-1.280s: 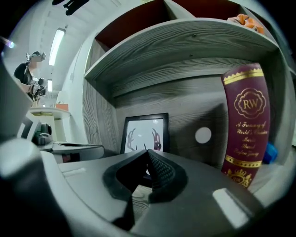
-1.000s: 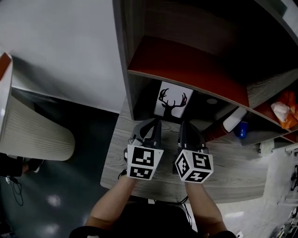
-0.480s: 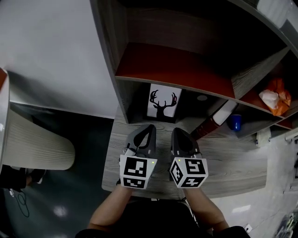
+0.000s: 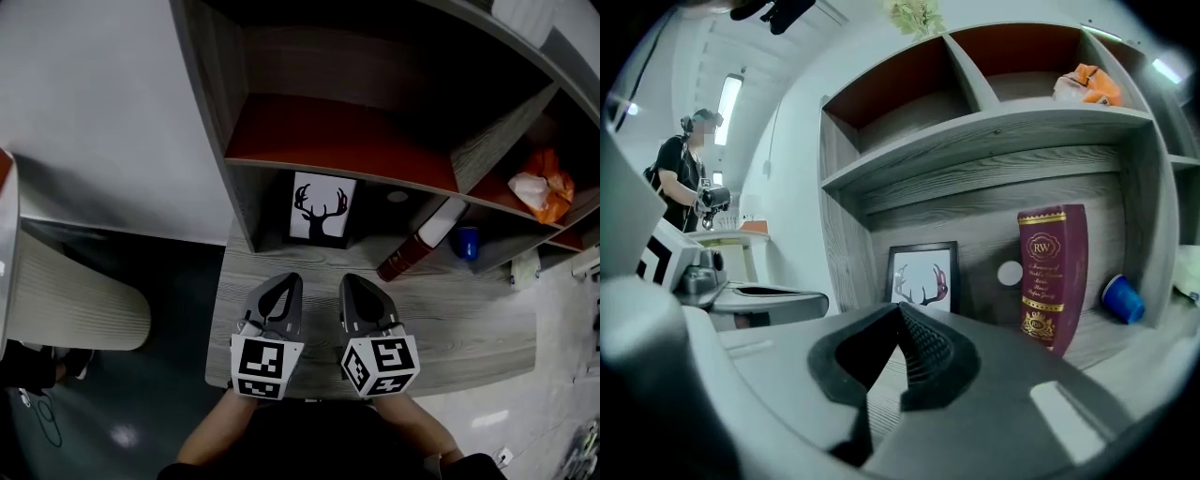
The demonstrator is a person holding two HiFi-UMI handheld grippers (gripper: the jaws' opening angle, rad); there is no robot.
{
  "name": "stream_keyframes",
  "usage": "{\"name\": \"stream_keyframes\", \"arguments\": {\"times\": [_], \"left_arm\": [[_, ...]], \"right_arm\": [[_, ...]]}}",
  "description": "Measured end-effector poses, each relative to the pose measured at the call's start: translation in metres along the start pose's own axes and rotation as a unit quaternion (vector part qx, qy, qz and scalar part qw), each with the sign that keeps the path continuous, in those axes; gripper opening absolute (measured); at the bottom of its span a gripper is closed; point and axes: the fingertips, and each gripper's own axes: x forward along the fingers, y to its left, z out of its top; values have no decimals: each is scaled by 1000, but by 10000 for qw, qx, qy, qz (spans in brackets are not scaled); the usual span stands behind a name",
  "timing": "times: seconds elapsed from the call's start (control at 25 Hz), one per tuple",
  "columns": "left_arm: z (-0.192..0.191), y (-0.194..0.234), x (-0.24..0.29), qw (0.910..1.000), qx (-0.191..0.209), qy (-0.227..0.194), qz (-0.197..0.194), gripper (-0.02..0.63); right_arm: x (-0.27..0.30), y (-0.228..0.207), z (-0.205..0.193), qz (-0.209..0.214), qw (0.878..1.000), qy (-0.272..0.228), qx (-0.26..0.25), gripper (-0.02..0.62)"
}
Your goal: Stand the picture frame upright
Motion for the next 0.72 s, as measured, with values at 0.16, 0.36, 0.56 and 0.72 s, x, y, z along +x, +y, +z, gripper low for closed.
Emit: {"name": "stream_keyframes", "arguments": {"times": [0.16,0.36,0.56,0.72], "left_arm": [[-7,-6,-8,9999,-15,63,-84,-3],[-12,-13,-18,9997,31,145,-175,-3],[-21,-22,-28,9993,59,249,-274,-3],[-34,-28,-34,9985,46,392,-376,-3]], "right_arm": [[-7,2,-6,18,9999,123,-35,-2],[-16,7,-14,138,9996,253,22,-2],[-25,15,-25,285,9987,423,-8,-2],[-31,18,-37,315,9979,568,-79,-2]]}}
